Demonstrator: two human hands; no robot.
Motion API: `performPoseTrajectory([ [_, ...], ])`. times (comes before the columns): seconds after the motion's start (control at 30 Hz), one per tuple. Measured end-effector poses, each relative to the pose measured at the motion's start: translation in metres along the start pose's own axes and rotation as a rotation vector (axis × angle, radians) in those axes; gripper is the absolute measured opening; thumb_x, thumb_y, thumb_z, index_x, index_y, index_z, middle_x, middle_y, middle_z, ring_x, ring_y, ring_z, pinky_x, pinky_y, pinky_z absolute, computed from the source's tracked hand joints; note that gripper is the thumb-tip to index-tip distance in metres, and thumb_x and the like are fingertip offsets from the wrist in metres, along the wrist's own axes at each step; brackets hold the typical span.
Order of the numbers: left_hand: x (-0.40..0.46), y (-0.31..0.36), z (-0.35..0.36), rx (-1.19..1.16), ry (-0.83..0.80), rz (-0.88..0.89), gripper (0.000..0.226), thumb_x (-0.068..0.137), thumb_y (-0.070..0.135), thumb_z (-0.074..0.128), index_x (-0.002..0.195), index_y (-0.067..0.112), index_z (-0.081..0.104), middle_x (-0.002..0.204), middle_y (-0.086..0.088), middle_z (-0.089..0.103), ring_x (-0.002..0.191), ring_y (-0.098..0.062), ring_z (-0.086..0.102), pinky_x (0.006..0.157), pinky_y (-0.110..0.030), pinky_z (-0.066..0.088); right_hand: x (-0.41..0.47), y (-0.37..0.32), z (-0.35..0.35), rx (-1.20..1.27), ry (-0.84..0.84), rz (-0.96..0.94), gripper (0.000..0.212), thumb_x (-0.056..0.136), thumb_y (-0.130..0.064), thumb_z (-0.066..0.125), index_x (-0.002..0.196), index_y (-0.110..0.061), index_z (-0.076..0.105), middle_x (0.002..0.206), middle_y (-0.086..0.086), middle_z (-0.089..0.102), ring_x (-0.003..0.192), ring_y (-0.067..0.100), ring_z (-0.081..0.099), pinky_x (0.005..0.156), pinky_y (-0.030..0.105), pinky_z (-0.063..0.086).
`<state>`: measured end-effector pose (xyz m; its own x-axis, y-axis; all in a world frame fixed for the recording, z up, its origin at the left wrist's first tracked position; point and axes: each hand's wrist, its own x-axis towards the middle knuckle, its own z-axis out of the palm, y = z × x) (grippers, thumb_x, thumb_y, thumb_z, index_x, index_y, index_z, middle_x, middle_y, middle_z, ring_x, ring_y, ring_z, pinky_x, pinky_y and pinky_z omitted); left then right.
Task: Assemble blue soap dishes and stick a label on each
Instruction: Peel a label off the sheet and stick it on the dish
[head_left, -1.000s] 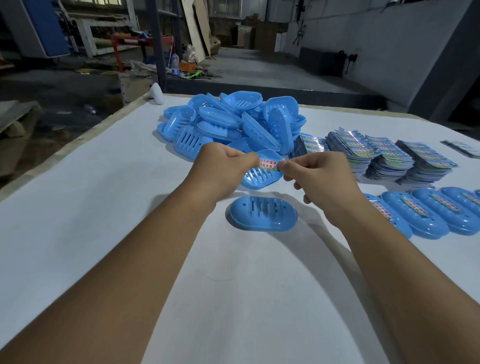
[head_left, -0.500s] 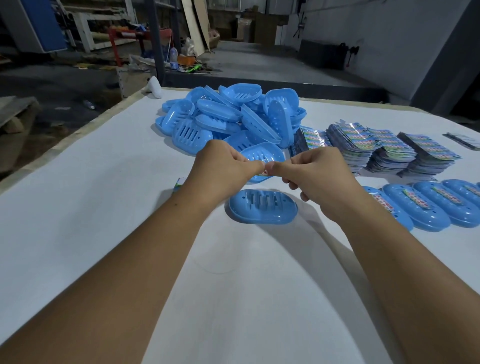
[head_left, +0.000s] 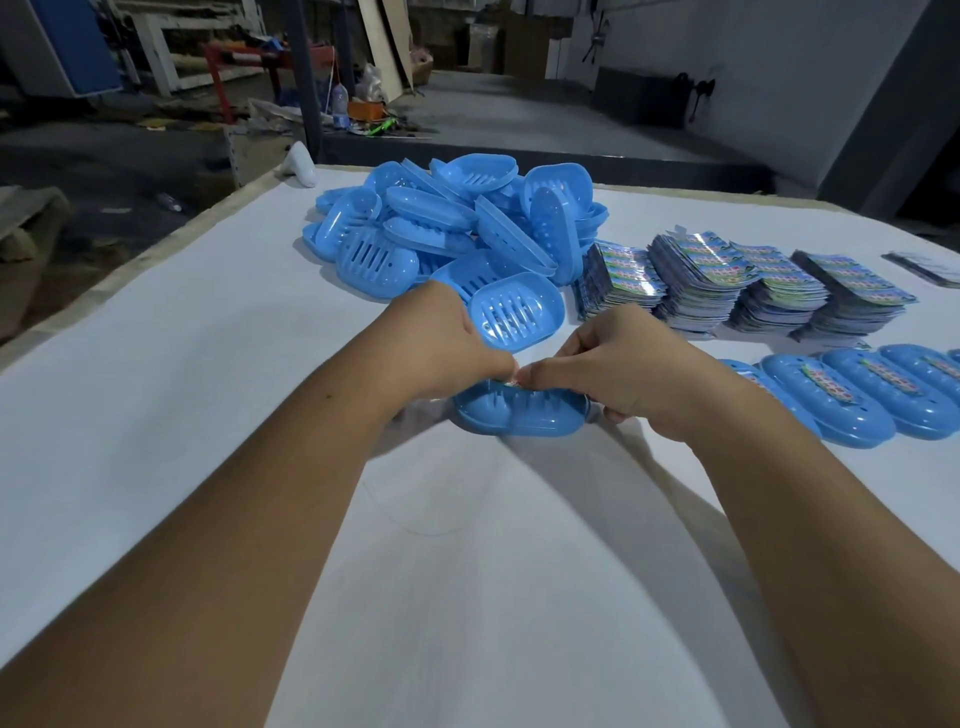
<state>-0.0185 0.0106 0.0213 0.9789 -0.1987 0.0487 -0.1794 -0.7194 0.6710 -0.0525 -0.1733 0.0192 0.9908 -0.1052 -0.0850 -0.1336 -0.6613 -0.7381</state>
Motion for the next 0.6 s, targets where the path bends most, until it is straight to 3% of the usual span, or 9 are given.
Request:
performPoseTrajectory([
  [0.1,0.0012,-0.0007,0.0004,0.023,-0.002,-0.003,0.029,0.067,0.037,0.086,0.07,0.014,0.069,0.04,0.019,0.053,0.038,0.008,0.047,0.031,-0.009,0.028,0.0007,0.0005,0.0002,0.029,-0.007,0.005,0.062,0.058,-0.048,0.092,0.079,0.004,0.066,0.056,0.004,0.055,0.046,0.015,0.048,0.04,0.019,0.039],
  [0.3,0.0,0.0002,0.0005,0.063,-0.015,0.004,0.032,0.068,0.041,0.085,0.064,0.018,0.063,0.042,0.023,0.053,0.04,0.008,0.048,0.035,-0.013,0.031,0.0025,0.0007,0.0005,0.064,-0.038,0.011,0.047,0.055,-0.046,0.093,0.068,-0.007,0.07,0.052,0.0,0.06,0.043,0.014,0.053,0.038,0.016,0.04],
  [0.43,0.0,0.0012,0.0013,0.108,-0.014,-0.002,0.035,0.067,0.046,0.086,0.065,0.018,0.065,0.054,0.01,0.059,0.053,-0.005,0.053,0.049,-0.023,0.038,0.0034,0.0011,0.0007,0.069,-0.051,0.01,0.04,0.057,-0.042,0.094,0.064,-0.011,0.069,0.052,0.001,0.061,0.043,0.015,0.054,0.039,0.017,0.041],
  [0.6,-0.0009,0.001,0.002,0.142,-0.013,-0.014,0.039,0.068,0.05,0.084,0.076,0.014,0.071,0.053,0.01,0.058,0.047,-0.005,0.049,0.045,-0.021,0.038,0.0048,0.0016,0.0025,0.068,-0.056,0.005,0.04,0.057,-0.04,0.093,0.066,-0.009,0.069,0.052,0.003,0.059,0.042,0.016,0.052,0.039,0.017,0.041],
])
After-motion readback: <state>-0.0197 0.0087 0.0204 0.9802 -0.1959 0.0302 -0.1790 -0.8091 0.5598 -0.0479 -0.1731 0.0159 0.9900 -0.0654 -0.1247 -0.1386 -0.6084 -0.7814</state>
